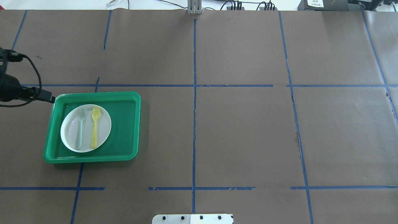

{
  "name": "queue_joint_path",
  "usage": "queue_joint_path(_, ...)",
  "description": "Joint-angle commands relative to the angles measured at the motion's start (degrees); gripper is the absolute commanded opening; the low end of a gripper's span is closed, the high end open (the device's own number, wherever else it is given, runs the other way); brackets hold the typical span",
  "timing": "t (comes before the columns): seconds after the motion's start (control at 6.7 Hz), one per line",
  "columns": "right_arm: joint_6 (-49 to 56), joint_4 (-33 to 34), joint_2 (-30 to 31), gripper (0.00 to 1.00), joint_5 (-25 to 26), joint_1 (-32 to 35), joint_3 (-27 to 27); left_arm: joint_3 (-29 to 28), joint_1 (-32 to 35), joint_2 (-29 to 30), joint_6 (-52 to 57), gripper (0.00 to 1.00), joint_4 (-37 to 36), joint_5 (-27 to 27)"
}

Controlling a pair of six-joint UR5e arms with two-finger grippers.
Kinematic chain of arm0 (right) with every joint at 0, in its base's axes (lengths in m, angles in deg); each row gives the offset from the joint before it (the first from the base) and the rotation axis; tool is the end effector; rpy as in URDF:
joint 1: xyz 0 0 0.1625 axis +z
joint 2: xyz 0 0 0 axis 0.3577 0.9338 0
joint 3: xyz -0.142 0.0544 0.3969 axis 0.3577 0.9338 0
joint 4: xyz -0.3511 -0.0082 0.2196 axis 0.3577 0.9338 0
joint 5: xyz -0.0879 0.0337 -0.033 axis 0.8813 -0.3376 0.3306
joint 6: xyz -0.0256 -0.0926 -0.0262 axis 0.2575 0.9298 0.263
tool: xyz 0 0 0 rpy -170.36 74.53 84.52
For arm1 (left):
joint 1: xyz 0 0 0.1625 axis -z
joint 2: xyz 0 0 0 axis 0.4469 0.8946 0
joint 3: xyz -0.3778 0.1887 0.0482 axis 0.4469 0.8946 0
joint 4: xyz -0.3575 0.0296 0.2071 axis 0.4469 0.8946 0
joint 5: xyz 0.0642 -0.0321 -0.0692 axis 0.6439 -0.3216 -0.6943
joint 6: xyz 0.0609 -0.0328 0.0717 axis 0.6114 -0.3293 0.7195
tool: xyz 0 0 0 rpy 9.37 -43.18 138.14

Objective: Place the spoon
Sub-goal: 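Move the left gripper over the yellow spoon on the white plate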

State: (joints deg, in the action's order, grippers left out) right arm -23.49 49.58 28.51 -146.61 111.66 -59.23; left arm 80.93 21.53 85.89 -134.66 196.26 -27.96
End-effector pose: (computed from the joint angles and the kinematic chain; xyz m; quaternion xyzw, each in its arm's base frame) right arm 0.0740 -0.4351 0.6817 0.0033 -0.3456 0.0109 0.9383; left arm 0.2832 -0.4478 0.4491 0.0960 0.4319 -0.0159 0.8967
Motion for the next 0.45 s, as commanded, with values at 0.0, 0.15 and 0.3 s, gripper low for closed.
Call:
queue_joint_path(0.0,0.00,0.00,0.00,1.00,0.00,0.00,0.00,-2.13,-6.39,3.12,-7.65,1.00,-0.06,4.75)
queue_joint_path(0.15,0.00,0.00,0.00,1.00,0.00,0.00,0.00,-4.15,-8.15,4.62,-9.34,1.00,-0.06,6.76)
queue_joint_path(0.3,0.00,-0.08,0.00,1.00,0.00,0.00,0.00,-5.04,-8.95,5.24,-10.31,1.00,-0.06,6.96)
